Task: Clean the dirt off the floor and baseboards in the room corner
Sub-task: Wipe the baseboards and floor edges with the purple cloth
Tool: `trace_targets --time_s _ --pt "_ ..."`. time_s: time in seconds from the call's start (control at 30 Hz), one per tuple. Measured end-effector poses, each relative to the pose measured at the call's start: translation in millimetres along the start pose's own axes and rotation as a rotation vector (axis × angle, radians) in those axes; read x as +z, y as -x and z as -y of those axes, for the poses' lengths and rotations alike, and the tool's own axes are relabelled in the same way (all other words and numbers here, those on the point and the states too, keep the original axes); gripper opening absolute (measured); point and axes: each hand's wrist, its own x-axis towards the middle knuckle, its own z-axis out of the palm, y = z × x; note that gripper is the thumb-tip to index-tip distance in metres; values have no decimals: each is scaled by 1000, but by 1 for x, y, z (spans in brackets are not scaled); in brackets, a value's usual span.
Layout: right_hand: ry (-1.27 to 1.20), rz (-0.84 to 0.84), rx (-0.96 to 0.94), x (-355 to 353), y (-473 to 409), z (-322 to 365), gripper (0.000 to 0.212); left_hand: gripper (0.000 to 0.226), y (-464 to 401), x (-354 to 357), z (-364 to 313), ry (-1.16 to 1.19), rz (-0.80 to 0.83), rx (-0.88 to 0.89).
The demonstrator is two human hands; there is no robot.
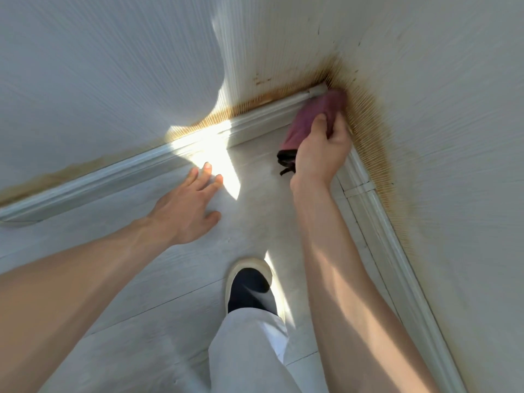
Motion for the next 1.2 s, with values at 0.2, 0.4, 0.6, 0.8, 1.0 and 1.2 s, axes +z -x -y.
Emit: trace_targets --time_s 0.2,0.4,0.6,0.8,1.0,1.2 --pt "209 -38 -337 0 -3 -5 38 81 2 3 -1 1 13 -14" --pt "557 56 -674 11 -9 -19 32 84 2 4 -5 -11 1 -30" --pt "657 466 -591 -30 -7 -30 34 85 4 7 -5 0 -21 -19" --pt "276 35 -113 -42 -14 -8 27 84 4 10 -4 -5 -40 -13" --pt "549 -47 -412 -3 -29 7 27 84 4 9 -2 5 -50 -17" --pt "913 46 -772 12 -24 1 13 86 3 12 -4 -3 -54 -19"
